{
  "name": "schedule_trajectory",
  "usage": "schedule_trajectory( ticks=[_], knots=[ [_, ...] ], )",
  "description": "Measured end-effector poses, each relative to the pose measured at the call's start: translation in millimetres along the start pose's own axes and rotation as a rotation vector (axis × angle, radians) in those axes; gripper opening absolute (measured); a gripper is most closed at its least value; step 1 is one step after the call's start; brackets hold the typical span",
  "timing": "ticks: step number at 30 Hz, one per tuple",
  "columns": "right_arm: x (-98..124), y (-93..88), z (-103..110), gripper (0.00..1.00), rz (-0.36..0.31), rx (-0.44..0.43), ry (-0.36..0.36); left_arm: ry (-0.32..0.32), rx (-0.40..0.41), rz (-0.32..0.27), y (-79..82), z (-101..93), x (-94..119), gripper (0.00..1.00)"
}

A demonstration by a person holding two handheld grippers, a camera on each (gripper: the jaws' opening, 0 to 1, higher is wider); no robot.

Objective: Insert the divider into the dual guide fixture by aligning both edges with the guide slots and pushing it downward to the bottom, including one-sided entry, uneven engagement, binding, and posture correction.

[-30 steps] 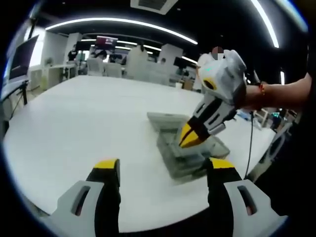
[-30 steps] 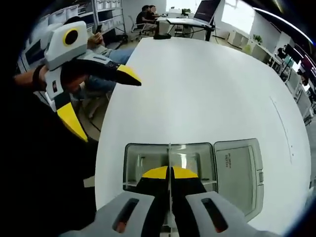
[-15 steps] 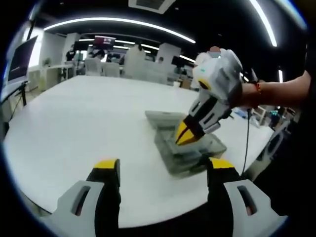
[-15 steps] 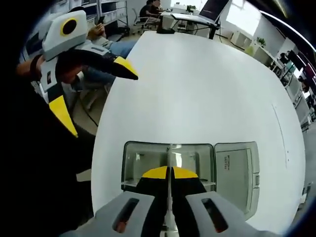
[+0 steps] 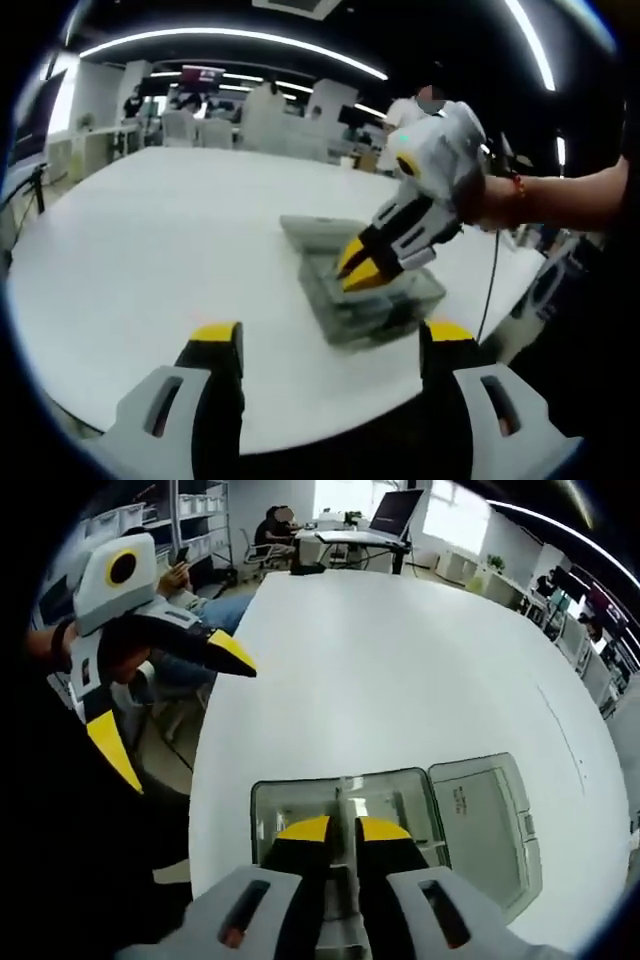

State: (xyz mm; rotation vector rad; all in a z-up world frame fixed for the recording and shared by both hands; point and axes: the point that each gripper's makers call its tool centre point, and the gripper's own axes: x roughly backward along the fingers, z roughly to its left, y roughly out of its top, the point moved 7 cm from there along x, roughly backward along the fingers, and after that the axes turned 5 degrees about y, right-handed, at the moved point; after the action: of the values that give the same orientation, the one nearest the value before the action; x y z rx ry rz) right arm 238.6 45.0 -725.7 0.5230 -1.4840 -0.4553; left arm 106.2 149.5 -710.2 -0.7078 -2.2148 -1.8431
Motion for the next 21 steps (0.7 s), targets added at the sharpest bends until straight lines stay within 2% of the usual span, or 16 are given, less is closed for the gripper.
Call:
schedule_trajectory(
  ticks=[6,7,8,10,13,21],
  knots=[
    [13,-6.5,3,0.10,-0.044,-0.041,-0.046,-0.035,-0.044,0.014,8.8,-2.0,-9,0.70],
    [16,-6.6,3,0.11,-0.069,-0.058,-0.061,-0.042,-0.048,0.017,9.8,-2.8,-10,0.70],
    [18,-7.6,4,0.12,-0.077,-0.089,-0.055,-0.052,-0.058,0.021,11.1,-3.8,-13,0.70],
    [23,-10.0,4,0.14,-0.090,-0.096,-0.060,-0.063,-0.072,0.029,13.3,-5.0,-16,0.70],
    [35,-18.9,2,0.15,-0.097,-0.119,-0.104,-0.079,-0.079,0.025,19.8,-6.8,-22,0.70],
    [63,-33.4,0,0.15,-0.161,-0.192,-0.158,-0.138,-0.121,0.036,31.4,-20.7,-40,0.70]
  ],
)
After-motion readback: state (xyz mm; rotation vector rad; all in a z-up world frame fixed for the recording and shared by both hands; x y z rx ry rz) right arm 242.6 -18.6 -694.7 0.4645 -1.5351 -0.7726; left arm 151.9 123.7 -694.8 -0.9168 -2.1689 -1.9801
